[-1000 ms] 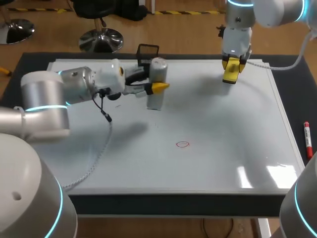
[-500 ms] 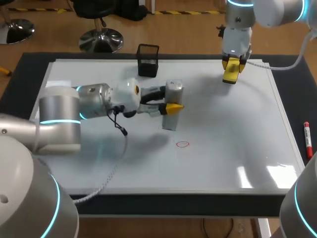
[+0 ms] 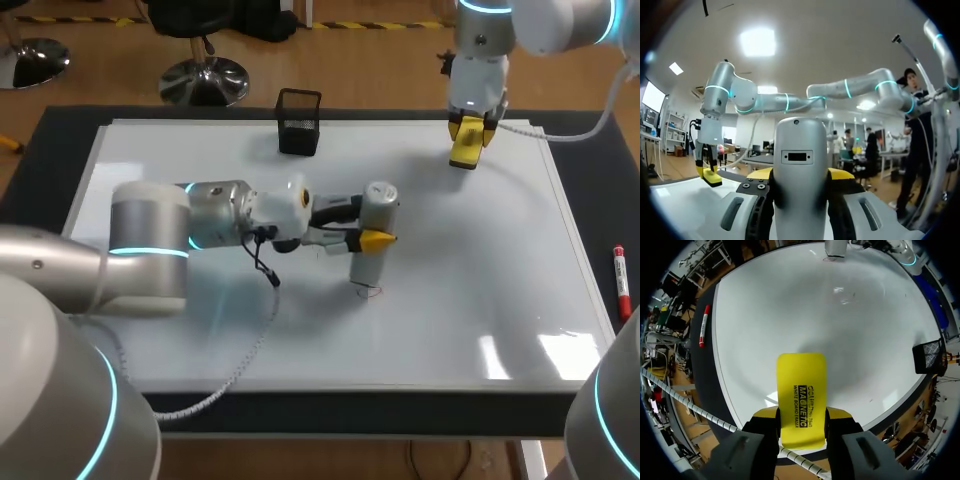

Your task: Pick up the inspection probe, press it on each red-marked spot on the whiteboard one by one, put down the probe, pick up the eraser, and wipe off all the red marks.

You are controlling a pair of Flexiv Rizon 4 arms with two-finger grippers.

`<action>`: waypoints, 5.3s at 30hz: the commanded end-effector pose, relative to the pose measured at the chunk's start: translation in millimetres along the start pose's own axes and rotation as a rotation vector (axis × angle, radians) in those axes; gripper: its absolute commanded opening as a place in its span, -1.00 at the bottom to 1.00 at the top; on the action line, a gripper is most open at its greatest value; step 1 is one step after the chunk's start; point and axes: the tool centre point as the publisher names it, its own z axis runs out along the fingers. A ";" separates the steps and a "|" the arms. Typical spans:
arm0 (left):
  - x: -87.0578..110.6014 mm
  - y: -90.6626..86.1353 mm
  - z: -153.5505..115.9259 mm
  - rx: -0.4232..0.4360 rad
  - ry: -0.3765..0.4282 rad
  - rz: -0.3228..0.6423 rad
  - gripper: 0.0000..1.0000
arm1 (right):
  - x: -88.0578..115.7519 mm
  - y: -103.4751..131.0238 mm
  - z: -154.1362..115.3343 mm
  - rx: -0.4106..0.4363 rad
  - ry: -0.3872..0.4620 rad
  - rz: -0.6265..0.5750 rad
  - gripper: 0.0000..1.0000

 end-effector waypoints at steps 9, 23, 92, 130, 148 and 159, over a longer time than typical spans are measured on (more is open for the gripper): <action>2.5 16.6 4.0 0.001 -0.012 -0.022 -1.00 | 0.3 -0.7 -1.5 0.000 0.004 -0.002 -1.00; 3.6 25.1 3.1 -0.021 -0.015 -0.028 -1.00 | 0.3 -0.7 -1.5 0.000 0.004 -0.002 -1.00; -82.9 -67.4 -92.6 -0.057 -0.297 0.193 -1.00 | 0.3 -0.7 -1.5 0.000 0.004 -0.002 -1.00; -151.9 -75.8 -219.5 0.045 -0.627 0.211 -1.00 | 0.3 -0.7 -1.5 0.000 0.004 -0.002 -1.00; -146.5 -82.7 -223.4 0.065 -0.627 0.240 -1.00 | 0.3 -0.7 -1.5 0.000 0.004 -0.002 -1.00; -146.5 -82.7 -223.4 0.065 -0.627 0.240 -1.00 | 0.3 -0.7 -1.5 0.000 0.004 -0.002 -1.00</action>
